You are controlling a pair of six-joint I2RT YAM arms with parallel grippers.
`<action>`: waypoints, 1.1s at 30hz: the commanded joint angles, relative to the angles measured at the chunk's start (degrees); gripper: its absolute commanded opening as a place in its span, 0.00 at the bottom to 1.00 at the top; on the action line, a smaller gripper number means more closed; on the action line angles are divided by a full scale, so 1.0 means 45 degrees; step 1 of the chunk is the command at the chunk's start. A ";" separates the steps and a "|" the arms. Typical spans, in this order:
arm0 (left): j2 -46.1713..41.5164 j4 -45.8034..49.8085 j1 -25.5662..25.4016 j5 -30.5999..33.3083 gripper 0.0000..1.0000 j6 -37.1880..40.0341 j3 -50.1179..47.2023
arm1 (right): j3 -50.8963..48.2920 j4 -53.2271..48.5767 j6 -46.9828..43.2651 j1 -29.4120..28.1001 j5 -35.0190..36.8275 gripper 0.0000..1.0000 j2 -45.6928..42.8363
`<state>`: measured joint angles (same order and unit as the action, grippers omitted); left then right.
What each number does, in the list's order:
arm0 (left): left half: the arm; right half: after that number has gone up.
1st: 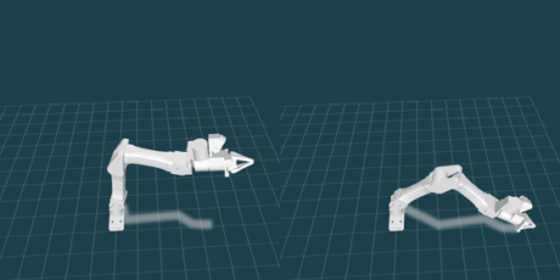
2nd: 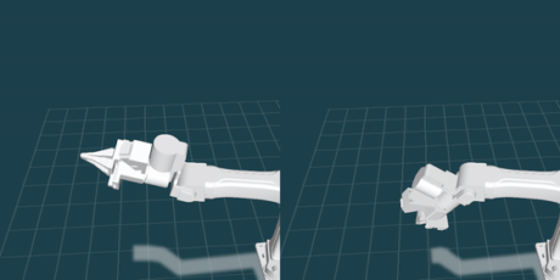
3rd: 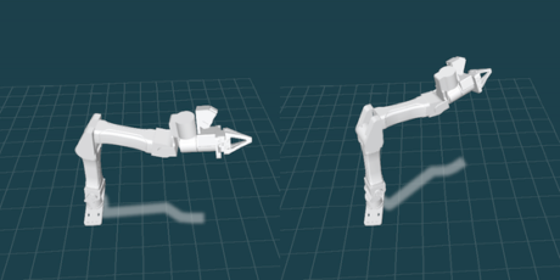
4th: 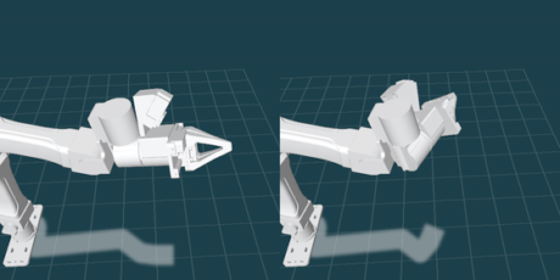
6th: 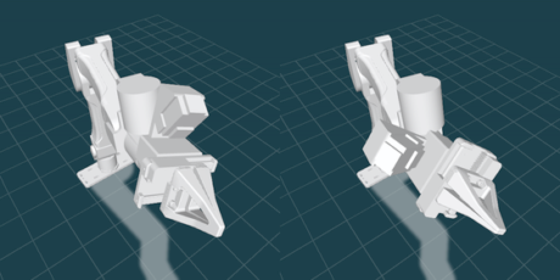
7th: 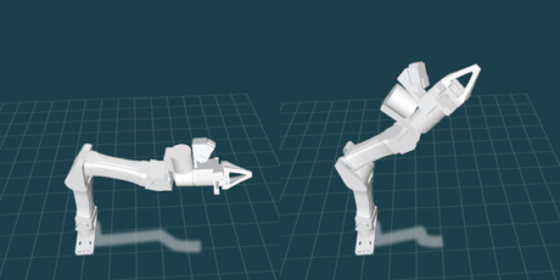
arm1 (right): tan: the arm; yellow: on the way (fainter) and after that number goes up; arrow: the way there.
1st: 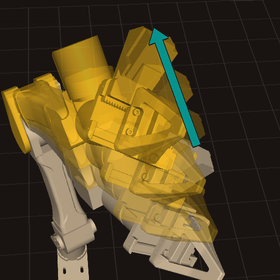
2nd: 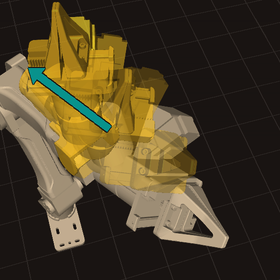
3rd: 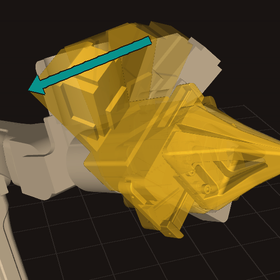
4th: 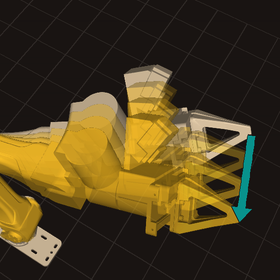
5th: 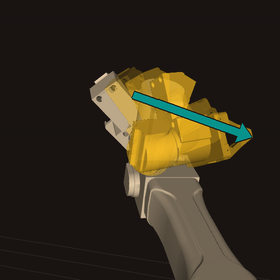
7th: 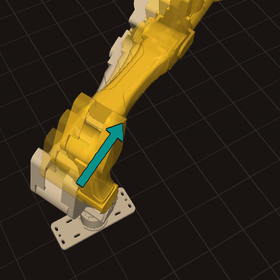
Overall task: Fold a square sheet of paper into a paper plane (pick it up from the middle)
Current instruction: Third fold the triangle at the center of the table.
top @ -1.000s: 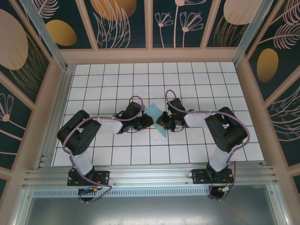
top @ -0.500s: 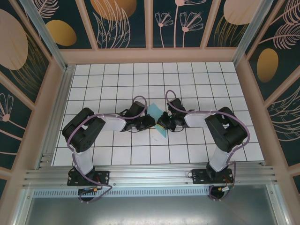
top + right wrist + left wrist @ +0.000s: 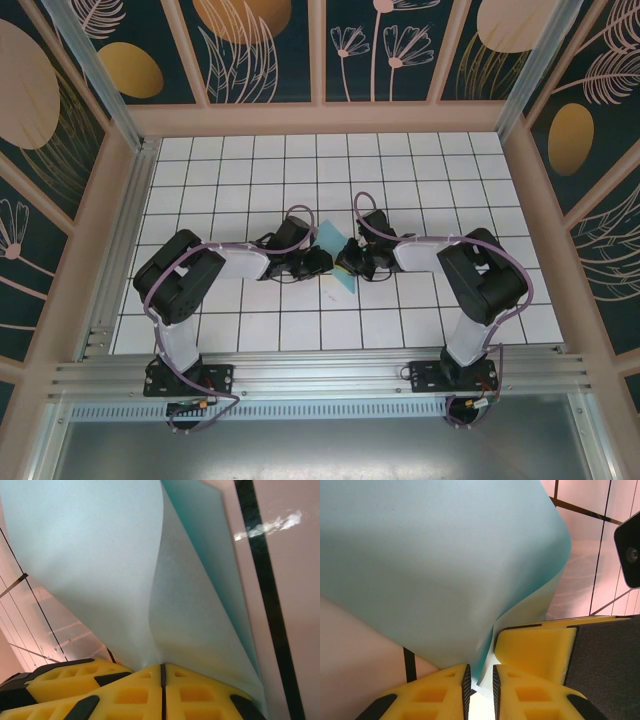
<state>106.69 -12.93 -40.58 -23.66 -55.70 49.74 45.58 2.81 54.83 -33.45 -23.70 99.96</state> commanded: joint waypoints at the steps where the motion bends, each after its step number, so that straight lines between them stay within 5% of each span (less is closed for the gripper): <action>1: 0.0395 0.0109 -0.0084 -0.0152 0.22 0.0268 0.0418 | -0.0342 -0.0360 0.0048 0.0068 0.0186 0.10 0.0318; 14: 0.0626 0.0860 -0.0083 0.0359 0.00 0.0644 0.0629 | -0.0176 -0.0304 -0.0338 0.0174 -0.0025 0.11 0.0036; 23: 0.0664 0.1570 -0.0084 0.0594 0.00 0.1194 0.0889 | -0.0168 -0.0819 -0.3513 0.1464 -0.0191 0.25 -0.2188; 33: 0.0396 0.1835 -0.0082 0.0896 0.00 0.1285 0.0945 | -0.0169 -0.1275 -0.5845 0.2100 -0.0726 0.28 -0.1918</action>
<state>108.38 -8.29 -40.84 -21.89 -51.22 53.43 45.56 -2.13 32.77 -25.10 -25.39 90.21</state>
